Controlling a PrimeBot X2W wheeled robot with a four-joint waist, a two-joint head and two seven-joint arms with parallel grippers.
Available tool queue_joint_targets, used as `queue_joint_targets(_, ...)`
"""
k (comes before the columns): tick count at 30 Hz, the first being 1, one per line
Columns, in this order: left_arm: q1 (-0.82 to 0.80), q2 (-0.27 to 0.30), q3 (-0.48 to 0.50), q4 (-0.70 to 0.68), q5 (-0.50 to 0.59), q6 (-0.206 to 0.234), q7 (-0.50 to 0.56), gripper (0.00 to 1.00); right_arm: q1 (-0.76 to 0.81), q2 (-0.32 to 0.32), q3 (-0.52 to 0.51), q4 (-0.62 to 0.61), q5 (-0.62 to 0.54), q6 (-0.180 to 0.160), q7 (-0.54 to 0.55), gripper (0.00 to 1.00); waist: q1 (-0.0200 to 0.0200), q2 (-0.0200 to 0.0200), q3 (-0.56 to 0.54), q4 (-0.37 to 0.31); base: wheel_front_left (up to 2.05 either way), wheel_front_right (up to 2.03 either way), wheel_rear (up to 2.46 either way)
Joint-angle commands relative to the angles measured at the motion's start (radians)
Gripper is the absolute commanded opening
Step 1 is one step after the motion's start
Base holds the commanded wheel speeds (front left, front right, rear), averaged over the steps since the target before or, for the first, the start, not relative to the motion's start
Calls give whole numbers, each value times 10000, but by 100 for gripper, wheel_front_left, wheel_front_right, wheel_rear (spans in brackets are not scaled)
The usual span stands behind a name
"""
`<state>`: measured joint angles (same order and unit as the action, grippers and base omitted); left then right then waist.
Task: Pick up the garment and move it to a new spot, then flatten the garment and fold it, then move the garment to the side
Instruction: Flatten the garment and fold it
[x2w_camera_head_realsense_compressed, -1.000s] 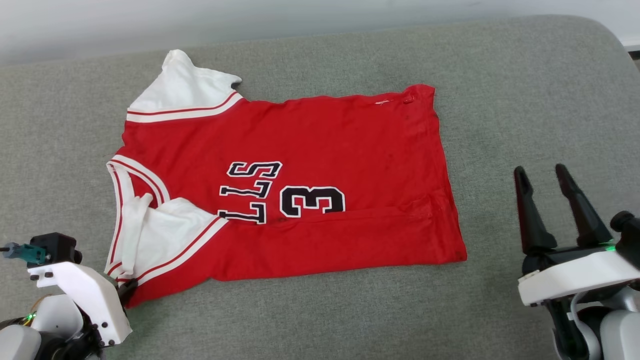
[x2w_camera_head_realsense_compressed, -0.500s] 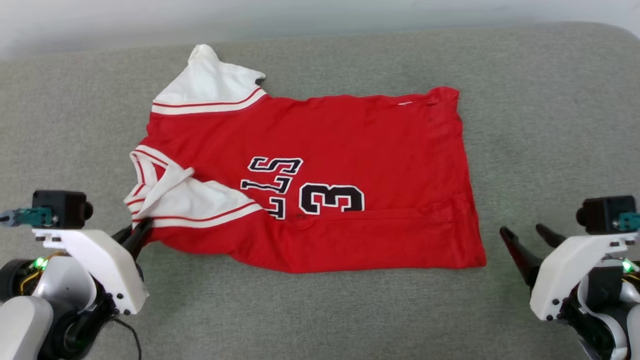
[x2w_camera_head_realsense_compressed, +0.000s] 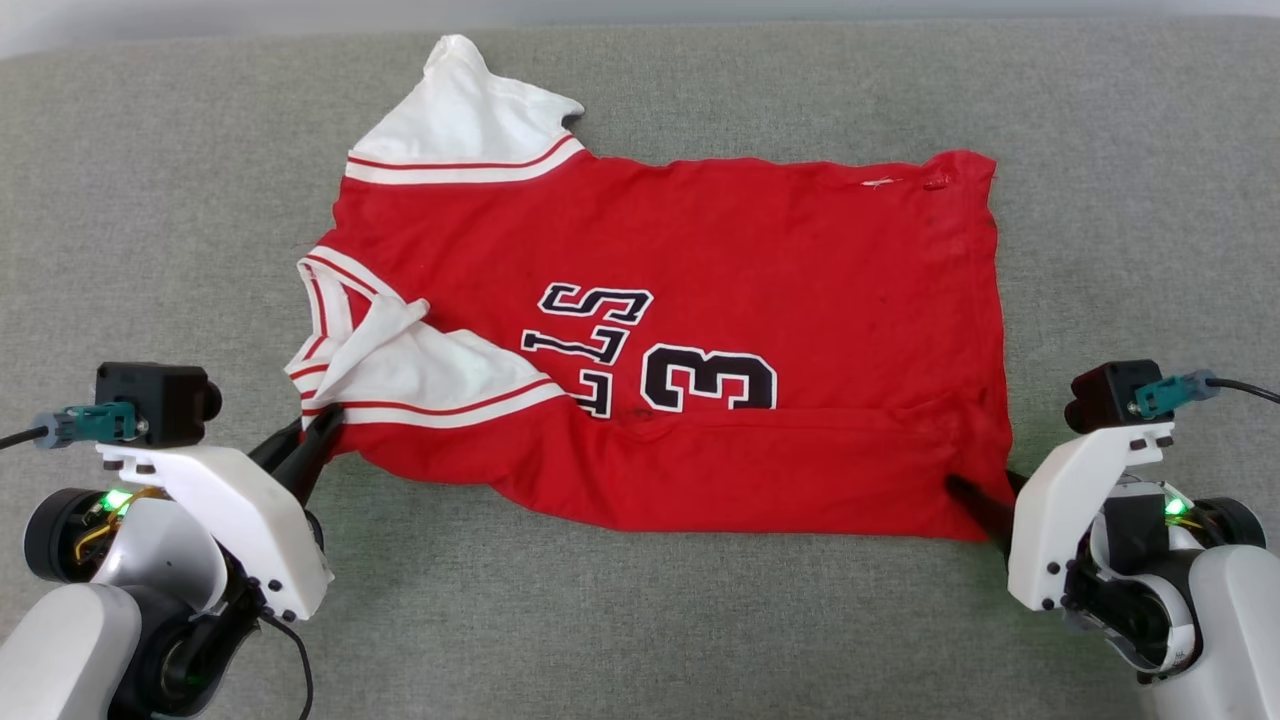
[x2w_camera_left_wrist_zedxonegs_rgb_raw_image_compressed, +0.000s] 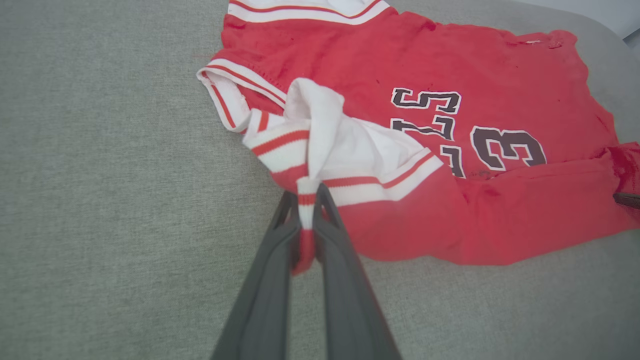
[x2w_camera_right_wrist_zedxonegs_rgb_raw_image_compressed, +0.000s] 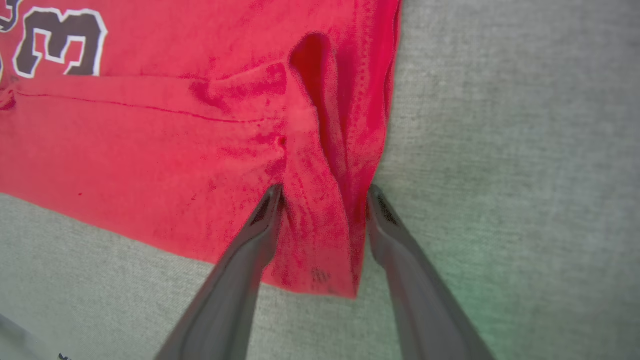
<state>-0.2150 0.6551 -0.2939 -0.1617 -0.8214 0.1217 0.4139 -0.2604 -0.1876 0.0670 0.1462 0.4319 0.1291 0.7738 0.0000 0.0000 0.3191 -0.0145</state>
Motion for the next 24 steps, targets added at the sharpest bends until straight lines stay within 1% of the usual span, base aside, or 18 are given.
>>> queue_joint_targets(1, -43, -46, -6, 47, 6, -25, -74, 0, 187, 204, 344, 457, 88, 27, 129, 0, 0, 0, -36, 1, 0, 0, 0)
queue_joint_targets(8, 231, -204, 21, 302, -188, 48, -175, 0, -246, -223, 536, 232, 238, 26, -340, 0, 0, 0, -500, -88, 0, 0, 0)
queue_joint_targets(10, 306, -275, 1, 301, -243, 74, -248, 0, -205, -400, 604, 54, 358, 15, -475, 0, 0, 0, -781, -54, 0, 0, 0)
queue_joint_targets(14, 555, -361, -50, 284, -231, 103, -395, 0, 20, -558, 662, -149, 433, 13, -557, 0, 0, 0, -1215, -10, 0, 0, 0)
queue_joint_targets(19, 1166, -387, -62, 137, -264, 304, -501, 0, 479, -662, 626, -378, 482, 13, -538, 0, 0, 0, -1784, 22, 0, 0, 0)
queue_joint_targets(24, 2003, -305, 10, -142, -305, 613, -576, 0, 1103, -721, 516, -595, 529, 15, -555, 0, 0, 0, -2307, 19, 0, 0, 0)
